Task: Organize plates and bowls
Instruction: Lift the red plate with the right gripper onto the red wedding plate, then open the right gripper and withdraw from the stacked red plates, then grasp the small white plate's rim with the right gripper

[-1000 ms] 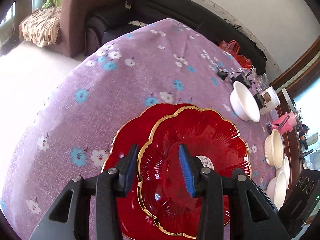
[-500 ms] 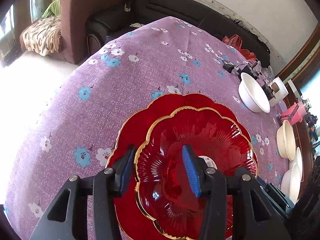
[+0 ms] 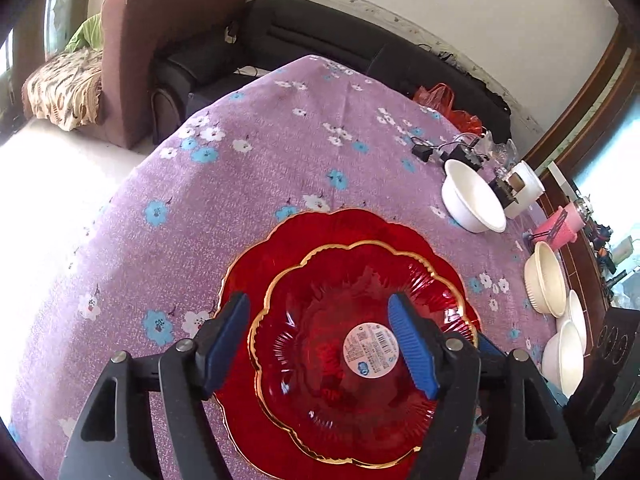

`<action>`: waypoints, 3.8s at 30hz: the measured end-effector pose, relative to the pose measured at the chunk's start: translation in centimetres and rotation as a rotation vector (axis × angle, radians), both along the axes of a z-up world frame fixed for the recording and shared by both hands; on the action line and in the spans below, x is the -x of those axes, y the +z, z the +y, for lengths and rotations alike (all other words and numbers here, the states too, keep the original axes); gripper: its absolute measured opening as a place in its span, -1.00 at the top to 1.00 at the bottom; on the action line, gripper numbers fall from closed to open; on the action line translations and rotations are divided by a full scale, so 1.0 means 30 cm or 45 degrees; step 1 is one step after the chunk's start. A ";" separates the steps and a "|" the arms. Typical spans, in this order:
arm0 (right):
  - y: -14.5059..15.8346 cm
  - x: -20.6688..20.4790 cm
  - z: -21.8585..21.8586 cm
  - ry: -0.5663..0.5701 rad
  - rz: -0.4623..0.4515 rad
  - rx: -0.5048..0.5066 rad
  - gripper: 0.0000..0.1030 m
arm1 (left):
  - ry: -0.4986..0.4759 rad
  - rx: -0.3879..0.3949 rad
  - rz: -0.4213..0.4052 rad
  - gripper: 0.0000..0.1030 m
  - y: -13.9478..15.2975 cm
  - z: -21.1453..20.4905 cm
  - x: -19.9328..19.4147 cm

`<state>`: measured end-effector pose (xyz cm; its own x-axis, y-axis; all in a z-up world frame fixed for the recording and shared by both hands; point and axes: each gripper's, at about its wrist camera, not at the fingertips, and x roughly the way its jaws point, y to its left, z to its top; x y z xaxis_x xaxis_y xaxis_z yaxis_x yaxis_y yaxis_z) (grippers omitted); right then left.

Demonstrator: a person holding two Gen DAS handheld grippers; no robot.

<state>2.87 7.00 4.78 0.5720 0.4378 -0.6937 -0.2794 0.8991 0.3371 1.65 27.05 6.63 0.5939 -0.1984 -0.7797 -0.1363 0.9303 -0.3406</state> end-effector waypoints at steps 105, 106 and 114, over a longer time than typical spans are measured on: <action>0.602 -0.360 -0.523 -0.344 -0.034 0.073 -0.01 | -0.307 -0.060 -0.236 -1.00 0.494 -0.348 -0.349; 0.510 -0.400 -0.520 -0.340 0.019 0.044 0.12 | -0.295 -0.038 -0.200 -0.99 0.448 -0.354 -0.394; 0.122 -0.604 -0.483 -0.400 0.188 -0.008 0.18 | -0.181 0.237 0.139 -0.62 0.063 -0.390 -0.694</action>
